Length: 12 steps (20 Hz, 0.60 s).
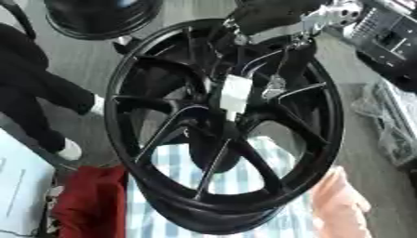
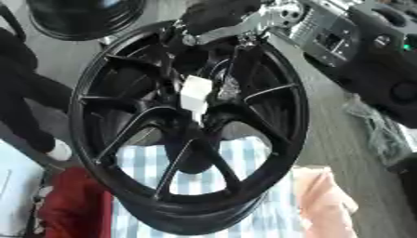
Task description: Pull the pin out of the wheel hub.
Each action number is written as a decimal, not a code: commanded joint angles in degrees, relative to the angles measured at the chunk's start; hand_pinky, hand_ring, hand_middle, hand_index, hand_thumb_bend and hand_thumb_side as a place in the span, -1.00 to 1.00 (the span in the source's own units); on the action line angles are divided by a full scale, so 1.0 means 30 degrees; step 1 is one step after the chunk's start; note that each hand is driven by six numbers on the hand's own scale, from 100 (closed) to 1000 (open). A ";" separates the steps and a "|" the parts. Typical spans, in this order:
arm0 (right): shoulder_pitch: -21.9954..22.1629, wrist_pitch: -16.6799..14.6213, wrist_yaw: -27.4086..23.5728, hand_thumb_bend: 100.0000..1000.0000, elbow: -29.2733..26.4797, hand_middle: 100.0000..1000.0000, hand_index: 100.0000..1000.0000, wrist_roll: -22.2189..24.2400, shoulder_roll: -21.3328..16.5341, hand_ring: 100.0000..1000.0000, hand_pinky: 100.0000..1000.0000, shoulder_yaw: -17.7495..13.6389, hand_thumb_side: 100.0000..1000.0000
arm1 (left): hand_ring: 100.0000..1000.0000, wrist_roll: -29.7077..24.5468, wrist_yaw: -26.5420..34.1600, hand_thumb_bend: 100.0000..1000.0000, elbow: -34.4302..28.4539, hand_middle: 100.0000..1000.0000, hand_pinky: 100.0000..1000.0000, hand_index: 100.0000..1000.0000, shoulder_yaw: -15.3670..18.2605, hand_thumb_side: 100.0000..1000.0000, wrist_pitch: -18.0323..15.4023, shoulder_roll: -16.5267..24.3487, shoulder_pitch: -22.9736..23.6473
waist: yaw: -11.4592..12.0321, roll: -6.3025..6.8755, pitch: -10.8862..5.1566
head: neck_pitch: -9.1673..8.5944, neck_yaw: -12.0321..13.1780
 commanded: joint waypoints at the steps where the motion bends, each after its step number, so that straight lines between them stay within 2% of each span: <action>1: -0.0440 -0.5833 0.0299 -0.20 0.0208 0.42 0.54 0.5383 -0.0155 0.54 0.63 -0.0047 -0.87 | 0.55 0.0060 -0.0018 -0.65 -0.0263 0.35 0.39 0.44 0.0214 0.12 -0.0019 0.0379 -0.0148 | 0.0046 0.0049 -0.0219 | 0.0111 -0.0034; 12: -0.0578 -0.6177 -0.0053 -0.23 0.0296 0.34 0.48 0.5383 -0.0011 0.48 0.61 0.0152 -0.95 | 0.55 0.0109 -0.0008 -0.66 -0.0290 0.35 0.39 0.44 0.0261 0.12 -0.0015 0.0416 -0.0204 | 0.0107 -0.0011 -0.0034 | 0.0111 -0.0005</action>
